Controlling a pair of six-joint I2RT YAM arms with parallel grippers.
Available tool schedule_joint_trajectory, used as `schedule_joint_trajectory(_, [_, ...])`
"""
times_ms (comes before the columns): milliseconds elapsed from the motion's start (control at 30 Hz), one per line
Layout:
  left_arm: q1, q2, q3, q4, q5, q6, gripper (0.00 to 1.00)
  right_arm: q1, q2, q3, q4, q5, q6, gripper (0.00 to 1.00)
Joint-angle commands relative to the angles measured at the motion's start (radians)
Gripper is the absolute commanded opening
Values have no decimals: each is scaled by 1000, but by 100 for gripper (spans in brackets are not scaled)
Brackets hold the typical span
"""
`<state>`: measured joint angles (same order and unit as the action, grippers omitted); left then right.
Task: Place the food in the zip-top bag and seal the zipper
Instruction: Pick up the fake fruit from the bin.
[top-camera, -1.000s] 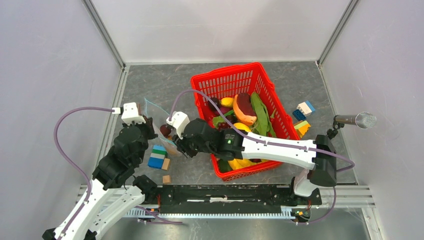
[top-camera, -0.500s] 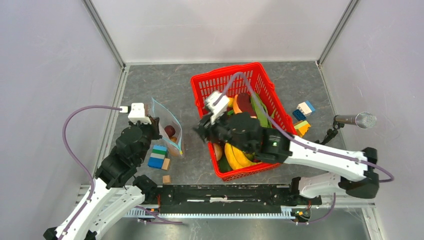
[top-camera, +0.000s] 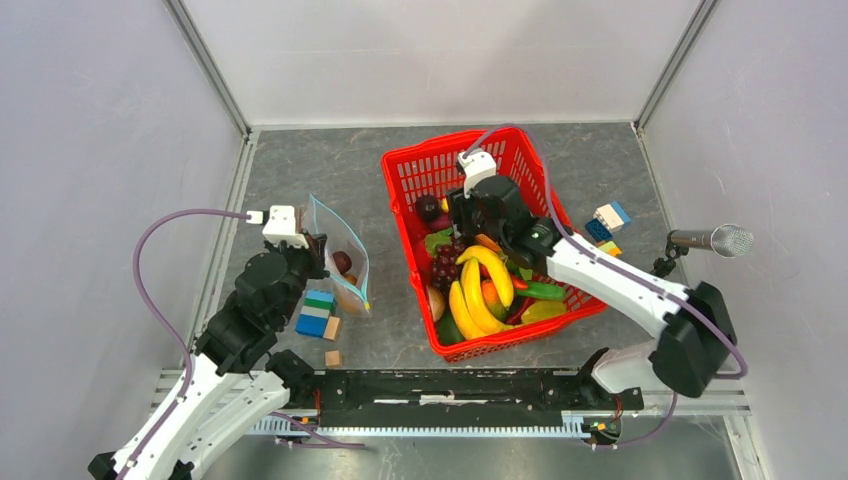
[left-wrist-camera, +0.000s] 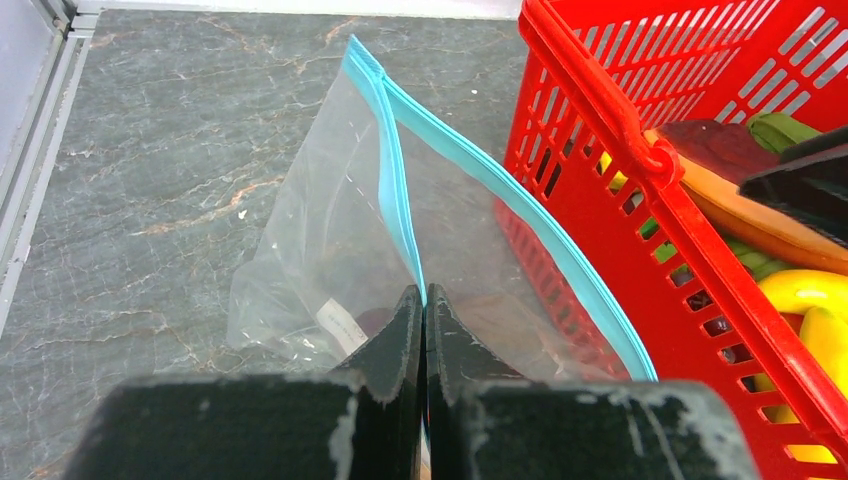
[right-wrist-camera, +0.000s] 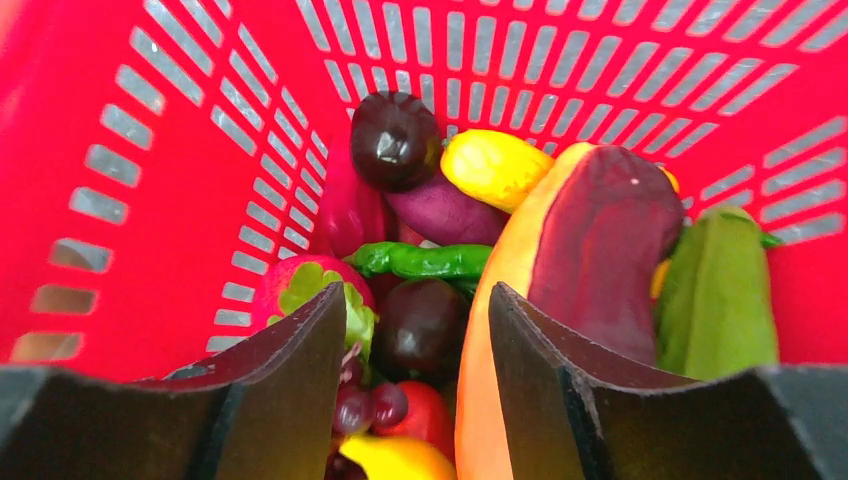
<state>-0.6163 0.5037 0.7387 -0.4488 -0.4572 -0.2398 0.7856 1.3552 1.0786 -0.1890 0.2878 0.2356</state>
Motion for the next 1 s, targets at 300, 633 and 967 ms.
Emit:
schedule_joint_trajectory(300, [3, 22, -21, 54, -39, 72, 2, -64, 448, 321, 48, -199, -83, 72])
schedule_joint_trajectory(633, [4, 40, -16, 51, -49, 57, 2, -78, 617, 421, 57, -193, -108, 80])
schedule_joint_trajectory(967, [4, 30, -16, 58, -32, 48, 2, -92, 640, 399, 103, -143, -78, 49])
